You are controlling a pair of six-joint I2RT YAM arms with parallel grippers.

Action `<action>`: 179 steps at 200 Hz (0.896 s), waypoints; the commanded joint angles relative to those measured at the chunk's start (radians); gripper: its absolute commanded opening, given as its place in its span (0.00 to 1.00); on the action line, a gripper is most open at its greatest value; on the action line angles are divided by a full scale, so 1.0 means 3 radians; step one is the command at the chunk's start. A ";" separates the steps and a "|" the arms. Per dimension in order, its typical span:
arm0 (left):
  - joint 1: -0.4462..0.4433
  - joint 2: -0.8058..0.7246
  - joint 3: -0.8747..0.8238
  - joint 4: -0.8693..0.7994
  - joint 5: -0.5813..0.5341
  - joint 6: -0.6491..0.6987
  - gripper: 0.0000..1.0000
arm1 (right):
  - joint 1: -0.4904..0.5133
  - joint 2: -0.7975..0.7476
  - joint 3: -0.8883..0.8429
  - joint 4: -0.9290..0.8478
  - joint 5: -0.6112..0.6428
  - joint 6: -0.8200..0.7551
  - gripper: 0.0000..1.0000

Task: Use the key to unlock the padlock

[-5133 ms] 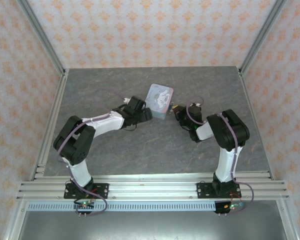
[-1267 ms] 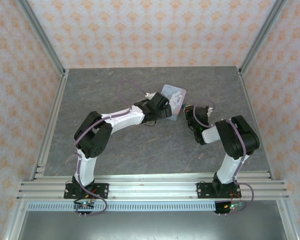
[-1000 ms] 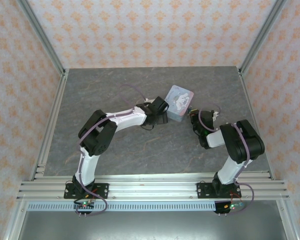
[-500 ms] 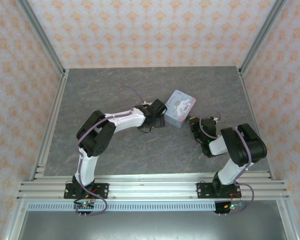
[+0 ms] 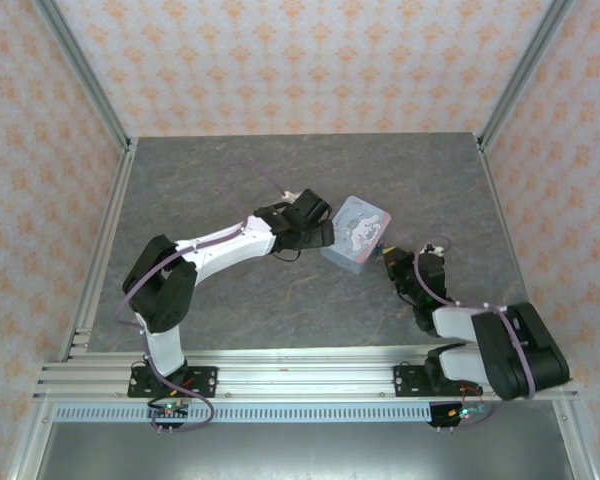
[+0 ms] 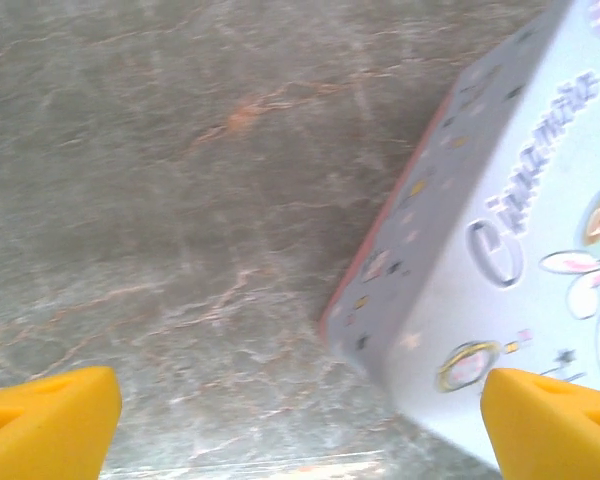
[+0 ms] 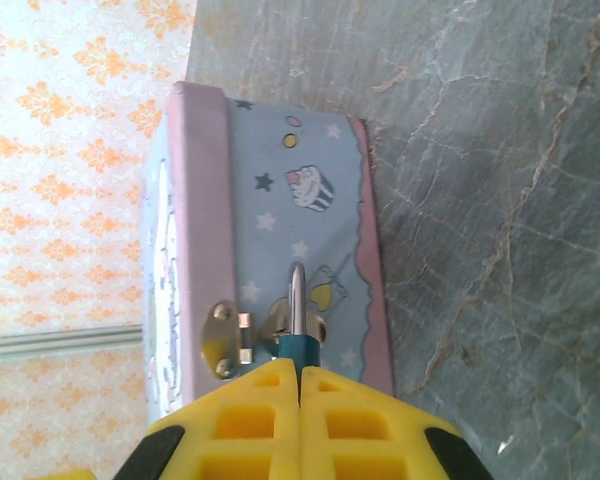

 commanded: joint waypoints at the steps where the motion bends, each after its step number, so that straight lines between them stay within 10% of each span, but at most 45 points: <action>1: -0.0107 0.0097 0.0295 -0.0136 -0.0017 0.0117 0.93 | 0.0006 -0.0378 -0.0069 -0.0495 0.0094 -0.0134 0.00; 179: -0.0409 0.0884 0.0857 -0.0712 -0.0450 0.0358 0.93 | -0.0007 -0.0068 0.0052 -0.0679 0.0142 -0.0314 0.00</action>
